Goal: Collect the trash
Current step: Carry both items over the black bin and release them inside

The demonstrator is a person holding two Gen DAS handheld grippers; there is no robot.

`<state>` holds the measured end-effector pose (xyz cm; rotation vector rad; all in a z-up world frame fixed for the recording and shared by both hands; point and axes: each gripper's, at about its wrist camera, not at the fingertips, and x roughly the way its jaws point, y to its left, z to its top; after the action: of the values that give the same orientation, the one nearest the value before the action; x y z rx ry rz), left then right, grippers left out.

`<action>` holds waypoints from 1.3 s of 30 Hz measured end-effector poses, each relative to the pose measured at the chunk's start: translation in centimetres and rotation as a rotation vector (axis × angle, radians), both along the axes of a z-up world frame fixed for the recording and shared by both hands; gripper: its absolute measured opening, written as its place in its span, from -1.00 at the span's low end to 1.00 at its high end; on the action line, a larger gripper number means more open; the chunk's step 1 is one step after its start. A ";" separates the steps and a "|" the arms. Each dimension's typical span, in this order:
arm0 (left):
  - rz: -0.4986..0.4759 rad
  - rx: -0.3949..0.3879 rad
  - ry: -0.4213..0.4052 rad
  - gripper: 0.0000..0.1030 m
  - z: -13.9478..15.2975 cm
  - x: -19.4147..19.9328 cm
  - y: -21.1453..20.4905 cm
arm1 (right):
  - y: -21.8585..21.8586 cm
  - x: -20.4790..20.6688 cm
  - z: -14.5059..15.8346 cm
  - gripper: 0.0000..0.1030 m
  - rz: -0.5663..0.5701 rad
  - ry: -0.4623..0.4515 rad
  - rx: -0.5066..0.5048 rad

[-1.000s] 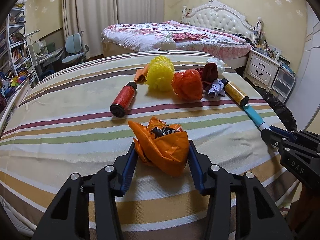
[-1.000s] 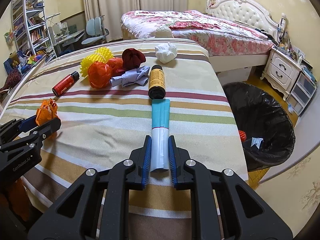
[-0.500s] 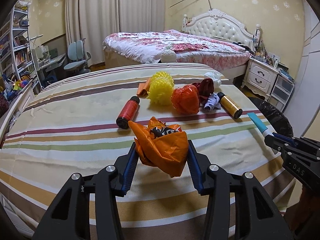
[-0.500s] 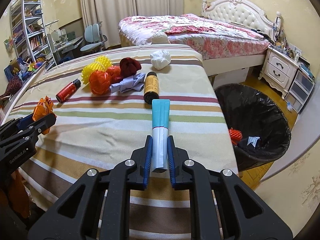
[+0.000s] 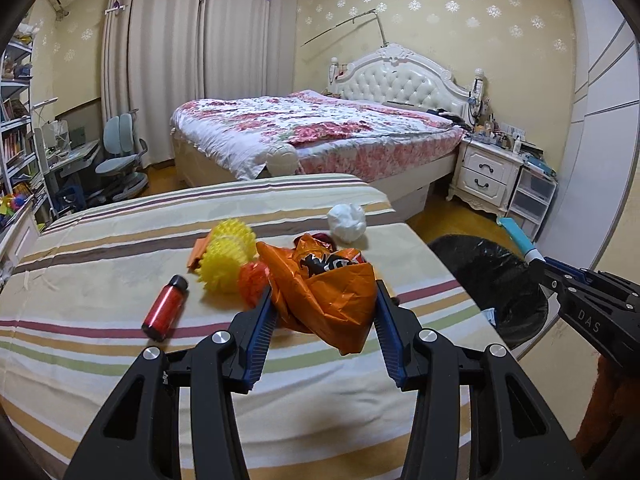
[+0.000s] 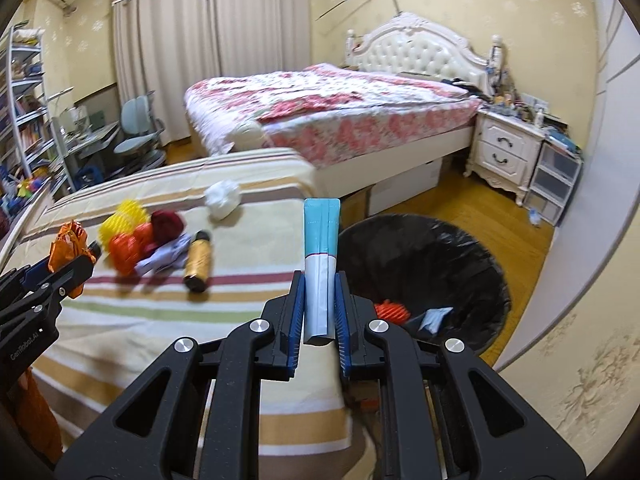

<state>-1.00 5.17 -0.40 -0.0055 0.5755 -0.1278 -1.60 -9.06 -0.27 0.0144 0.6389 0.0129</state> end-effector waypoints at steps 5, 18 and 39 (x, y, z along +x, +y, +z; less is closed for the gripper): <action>-0.046 0.012 -0.016 -0.08 0.2 2.6 -3.6 | -2.8 1.6 0.0 -0.71 -0.077 -0.019 -0.018; -0.146 0.033 0.025 -0.08 -1.3 8.9 -11.7 | -7.5 6.4 -2.1 -0.71 -0.168 0.002 -0.031; -0.204 0.123 0.082 -0.02 -3.5 13.1 -17.6 | -11.6 9.4 -4.8 -0.69 -0.237 0.057 0.024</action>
<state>12.15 -12.42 -3.88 0.1678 0.6648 -0.2910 7.83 -20.66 -5.04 0.1138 0.6908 -0.2092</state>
